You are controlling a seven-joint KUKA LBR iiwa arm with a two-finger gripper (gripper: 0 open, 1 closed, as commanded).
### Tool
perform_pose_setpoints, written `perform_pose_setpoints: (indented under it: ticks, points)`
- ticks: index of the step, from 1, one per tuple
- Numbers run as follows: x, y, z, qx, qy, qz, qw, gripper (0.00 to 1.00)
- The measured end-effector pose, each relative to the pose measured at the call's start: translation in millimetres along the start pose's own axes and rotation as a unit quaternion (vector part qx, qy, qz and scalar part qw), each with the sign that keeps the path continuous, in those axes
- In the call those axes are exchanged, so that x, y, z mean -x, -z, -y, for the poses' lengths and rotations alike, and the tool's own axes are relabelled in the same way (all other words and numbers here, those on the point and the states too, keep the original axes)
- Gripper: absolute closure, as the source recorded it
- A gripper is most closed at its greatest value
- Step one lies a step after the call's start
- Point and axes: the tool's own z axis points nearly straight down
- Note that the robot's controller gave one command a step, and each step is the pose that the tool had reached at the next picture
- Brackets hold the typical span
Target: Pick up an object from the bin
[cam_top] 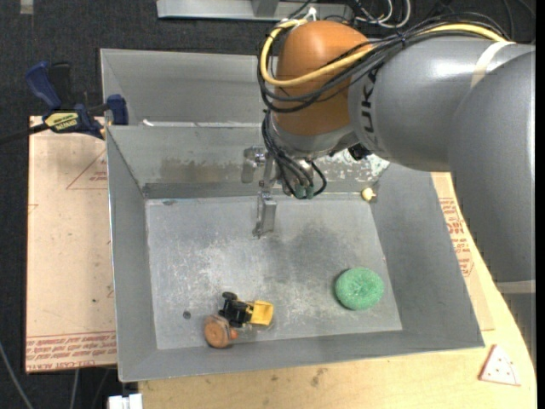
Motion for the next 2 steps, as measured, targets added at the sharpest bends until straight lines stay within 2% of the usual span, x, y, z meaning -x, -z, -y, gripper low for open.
perform_pose_setpoints:
  ticks: [1,2]
  points:
    - [1.2,5.3,0.5,0.000,-0.001,0.0035,1.0000,0.00]
    - [-38.6,-37.2,-0.6,0.000,0.058,0.0048,0.9983,0.00]
